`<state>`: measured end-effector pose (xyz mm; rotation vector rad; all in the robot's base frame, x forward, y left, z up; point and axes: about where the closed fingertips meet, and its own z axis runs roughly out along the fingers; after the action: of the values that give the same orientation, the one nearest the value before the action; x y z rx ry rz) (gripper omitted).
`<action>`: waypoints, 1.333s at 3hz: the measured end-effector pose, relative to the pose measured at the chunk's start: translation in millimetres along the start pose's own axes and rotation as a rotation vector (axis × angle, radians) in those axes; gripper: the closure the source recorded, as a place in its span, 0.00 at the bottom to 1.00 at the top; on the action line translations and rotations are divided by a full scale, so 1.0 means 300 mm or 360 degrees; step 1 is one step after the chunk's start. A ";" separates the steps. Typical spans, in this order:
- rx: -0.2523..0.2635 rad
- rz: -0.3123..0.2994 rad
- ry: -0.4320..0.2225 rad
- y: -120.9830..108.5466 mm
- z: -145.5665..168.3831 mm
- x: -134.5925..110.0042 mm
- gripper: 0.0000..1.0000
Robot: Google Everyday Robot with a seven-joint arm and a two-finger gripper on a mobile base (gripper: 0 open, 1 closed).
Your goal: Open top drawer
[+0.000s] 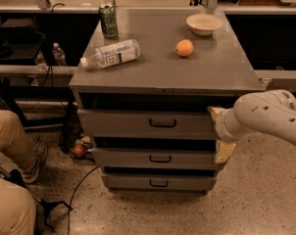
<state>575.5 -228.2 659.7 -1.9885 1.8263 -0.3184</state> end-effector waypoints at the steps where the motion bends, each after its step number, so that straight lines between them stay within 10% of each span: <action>1: 0.0098 -0.0028 0.0008 -0.054 0.041 -0.021 0.00; 2: 0.0120 -0.0068 -0.0011 -0.092 0.104 -0.055 0.02; 4: 0.0042 -0.0029 -0.0095 -0.043 0.103 -0.043 0.47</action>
Offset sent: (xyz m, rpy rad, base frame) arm 0.0513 0.0332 -0.0183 -0.0107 -0.1045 0.0540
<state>599.0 -210.2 639.7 -1.9766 1.7594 -0.2841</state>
